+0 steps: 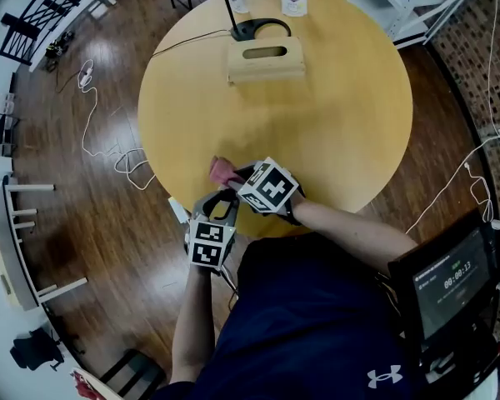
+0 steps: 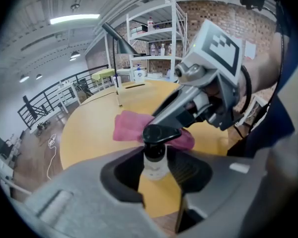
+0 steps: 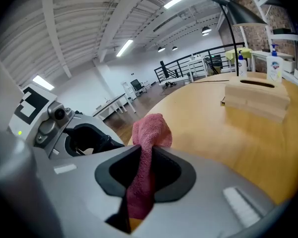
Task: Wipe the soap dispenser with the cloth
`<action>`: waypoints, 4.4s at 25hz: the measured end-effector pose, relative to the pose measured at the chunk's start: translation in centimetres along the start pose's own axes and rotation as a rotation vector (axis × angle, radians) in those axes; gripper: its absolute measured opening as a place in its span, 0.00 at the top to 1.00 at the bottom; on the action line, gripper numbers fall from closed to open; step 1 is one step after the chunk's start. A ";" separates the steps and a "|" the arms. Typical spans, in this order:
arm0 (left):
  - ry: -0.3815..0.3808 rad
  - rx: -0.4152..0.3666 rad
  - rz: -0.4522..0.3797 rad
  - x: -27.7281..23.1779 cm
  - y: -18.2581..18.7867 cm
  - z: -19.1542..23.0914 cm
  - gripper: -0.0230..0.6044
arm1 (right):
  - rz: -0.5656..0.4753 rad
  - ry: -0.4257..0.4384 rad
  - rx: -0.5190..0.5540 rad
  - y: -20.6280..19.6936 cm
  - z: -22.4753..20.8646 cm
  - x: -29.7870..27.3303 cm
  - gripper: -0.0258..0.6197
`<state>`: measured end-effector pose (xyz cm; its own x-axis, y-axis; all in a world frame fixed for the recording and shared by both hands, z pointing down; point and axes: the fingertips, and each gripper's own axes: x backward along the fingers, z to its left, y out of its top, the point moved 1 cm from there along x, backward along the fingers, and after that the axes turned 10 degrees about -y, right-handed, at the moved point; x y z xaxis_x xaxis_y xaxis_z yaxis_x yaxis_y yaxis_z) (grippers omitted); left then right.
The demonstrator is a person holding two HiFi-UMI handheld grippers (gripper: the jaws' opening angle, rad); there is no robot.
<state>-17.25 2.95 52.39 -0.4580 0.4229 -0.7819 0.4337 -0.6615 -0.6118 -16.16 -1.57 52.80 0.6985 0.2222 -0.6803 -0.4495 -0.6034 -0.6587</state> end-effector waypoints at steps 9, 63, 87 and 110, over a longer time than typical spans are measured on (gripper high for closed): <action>-0.029 0.012 -0.013 -0.1 0.1 -0.2 0.73 | 0.007 0.014 -0.045 -2.5 0.3 2.1 0.85; -0.025 0.090 0.013 1.3 -0.9 -2.1 0.67 | 0.034 0.062 -0.096 -3.6 0.9 3.1 0.85; -0.025 0.356 -0.214 1.2 2.0 -1.7 0.75 | -0.150 -0.023 -0.449 -3.8 -4.2 4.2 0.85; -0.047 0.786 -0.558 5.2 -4.3 2.1 0.75 | 0.030 -0.054 -0.168 -6.8 -1.8 -0.2 0.85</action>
<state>-23.13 6.66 51.22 -0.4788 0.7884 -0.3863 -0.4916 -0.6053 -0.6260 -12.25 1.11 58.00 0.6531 0.2400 -0.7183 -0.3673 -0.7291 -0.5775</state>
